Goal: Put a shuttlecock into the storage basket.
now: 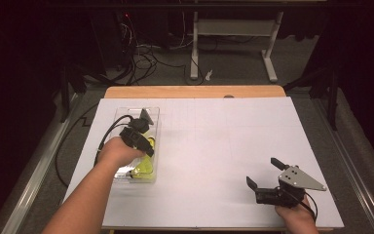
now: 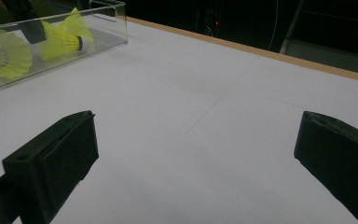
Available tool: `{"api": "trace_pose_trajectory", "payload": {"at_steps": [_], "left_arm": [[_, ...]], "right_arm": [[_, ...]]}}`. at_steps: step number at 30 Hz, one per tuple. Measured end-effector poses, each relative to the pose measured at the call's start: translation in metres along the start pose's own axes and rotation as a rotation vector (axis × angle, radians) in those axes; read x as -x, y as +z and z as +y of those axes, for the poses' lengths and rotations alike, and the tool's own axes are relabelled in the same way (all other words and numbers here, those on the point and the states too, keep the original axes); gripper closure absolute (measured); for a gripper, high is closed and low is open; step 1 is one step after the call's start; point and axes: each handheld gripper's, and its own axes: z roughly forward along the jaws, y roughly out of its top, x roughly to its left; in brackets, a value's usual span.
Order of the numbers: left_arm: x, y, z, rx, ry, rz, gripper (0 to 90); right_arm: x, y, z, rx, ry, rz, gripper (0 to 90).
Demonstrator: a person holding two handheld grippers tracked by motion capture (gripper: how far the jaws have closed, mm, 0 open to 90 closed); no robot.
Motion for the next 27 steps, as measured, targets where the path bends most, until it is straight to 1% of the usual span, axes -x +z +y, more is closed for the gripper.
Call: {"api": "trace_pose_trajectory", "payload": {"at_steps": [5, 8, 13, 15, 16, 19, 23, 27], "left_arm": [[0.0, -0.004, -0.001, -0.001, -0.004, 0.005, 54.6], [-0.001, -0.006, -0.002, -0.009, -0.01, 0.007, 52.1], [0.001, -0.008, -0.002, -0.019, -0.009, 0.01, 47.6], [0.001, -0.009, -0.003, -0.019, -0.011, 0.009, 46.6], [0.001, -0.009, -0.003, -0.013, -0.004, 0.01, 46.1], [0.002, -0.011, -0.003, -0.019, 0.0, 0.014, 44.3], [0.002, -0.013, -0.005, -0.025, 0.0, 0.013, 42.3], [0.001, -0.015, -0.006, -0.021, -0.005, 0.017, 40.1]], "right_arm": [[0.0, 0.0, 0.0, -0.002, 0.0, 0.001, 0.2], [0.0, 0.0, 0.0, 0.0, -0.001, 0.003, 0.2], [0.0, 0.0, 0.0, -0.001, -0.001, 0.0, 0.2], [0.0, 0.0, 0.0, -0.002, 0.001, 0.001, 0.2], [0.0, 0.0, 0.0, -0.002, 0.0, 0.001, 0.2], [0.0, 0.001, 0.0, -0.001, -0.001, 0.004, 0.2], [0.0, 0.001, 0.0, -0.001, 0.001, 0.004, 0.2], [0.0, 0.001, 0.0, -0.001, -0.002, 0.005, 0.2]]}}
